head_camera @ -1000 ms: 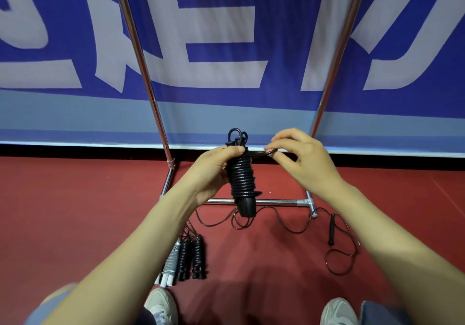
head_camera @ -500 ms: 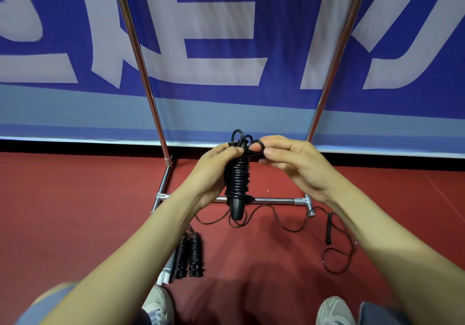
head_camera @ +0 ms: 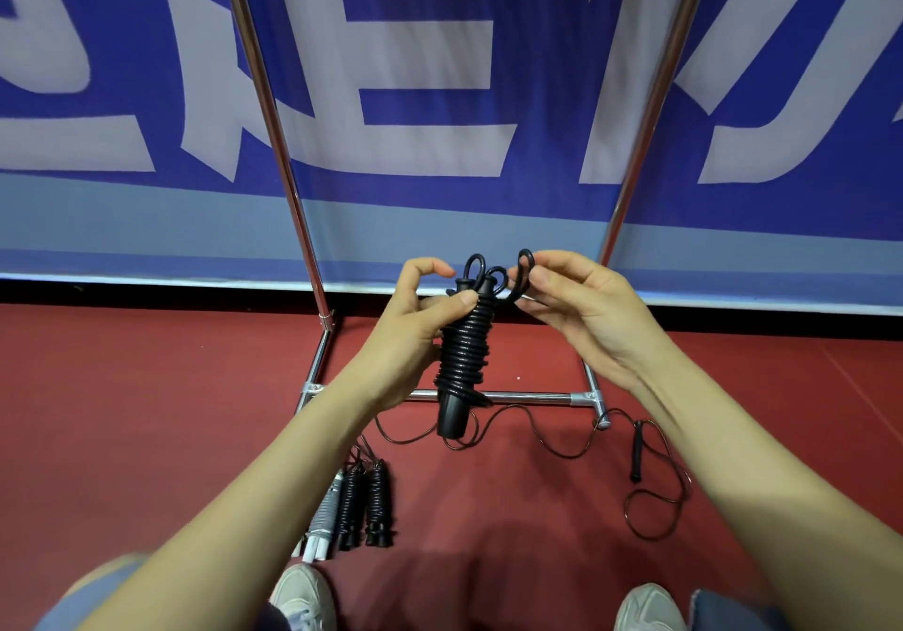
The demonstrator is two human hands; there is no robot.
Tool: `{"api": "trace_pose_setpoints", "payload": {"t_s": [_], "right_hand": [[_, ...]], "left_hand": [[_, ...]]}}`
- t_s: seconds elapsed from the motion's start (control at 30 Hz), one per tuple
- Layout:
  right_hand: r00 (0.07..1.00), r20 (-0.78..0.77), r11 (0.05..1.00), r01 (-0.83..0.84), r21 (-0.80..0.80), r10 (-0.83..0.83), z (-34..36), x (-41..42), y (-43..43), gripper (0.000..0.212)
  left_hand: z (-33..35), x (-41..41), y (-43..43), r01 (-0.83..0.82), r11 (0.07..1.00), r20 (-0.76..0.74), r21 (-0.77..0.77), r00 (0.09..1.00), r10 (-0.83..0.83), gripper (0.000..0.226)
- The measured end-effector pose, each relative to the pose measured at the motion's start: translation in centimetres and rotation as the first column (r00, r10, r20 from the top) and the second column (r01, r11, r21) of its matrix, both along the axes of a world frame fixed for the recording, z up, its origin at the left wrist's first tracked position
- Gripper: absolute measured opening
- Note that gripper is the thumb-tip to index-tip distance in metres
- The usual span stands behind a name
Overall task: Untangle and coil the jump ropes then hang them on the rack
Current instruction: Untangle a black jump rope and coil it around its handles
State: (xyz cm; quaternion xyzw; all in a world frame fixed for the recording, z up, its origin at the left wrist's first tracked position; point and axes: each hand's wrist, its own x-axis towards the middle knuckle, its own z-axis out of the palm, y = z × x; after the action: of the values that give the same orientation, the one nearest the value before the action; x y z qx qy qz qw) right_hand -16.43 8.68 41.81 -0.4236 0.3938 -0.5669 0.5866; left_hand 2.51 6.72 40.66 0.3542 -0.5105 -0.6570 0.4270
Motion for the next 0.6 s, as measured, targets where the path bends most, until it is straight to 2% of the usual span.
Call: {"api": "trace_pose_setpoints", "payload": {"t_s": [0.07,0.17,0.27,0.37,0.6], "right_hand": [[0.998,0.005,0.997,0.065,0.049,-0.066,0.0,-0.4,0.0,0.028],[0.993,-0.017,0.99,0.115,0.077,-0.114,0.1,-0.7,0.1,0.018],[0.969,-0.2,0.988,0.152,0.013,-0.146,-0.2,-0.6,0.1,0.014],[0.905,-0.377,0.98,0.182,-0.075,-0.197,-0.5,-0.6,0.1,0.016],[0.789,-0.573,0.971,0.12,-0.209,-0.221,0.1,-1.7,0.2,0.021]], "left_hand": [[-0.1,-0.1,0.2,0.001,1.0,0.001,-0.01,1.0,-0.001,0.021],[0.0,0.0,0.1,0.011,1.0,-0.02,0.014,1.0,-0.011,0.023],[0.2,0.0,0.1,0.046,0.998,-0.04,0.035,0.998,-0.045,0.031],[0.1,-0.4,0.2,0.071,0.997,-0.025,0.031,0.997,-0.07,0.03],[0.5,-0.1,0.3,0.15,0.986,-0.056,0.073,0.988,-0.146,0.024]]}}
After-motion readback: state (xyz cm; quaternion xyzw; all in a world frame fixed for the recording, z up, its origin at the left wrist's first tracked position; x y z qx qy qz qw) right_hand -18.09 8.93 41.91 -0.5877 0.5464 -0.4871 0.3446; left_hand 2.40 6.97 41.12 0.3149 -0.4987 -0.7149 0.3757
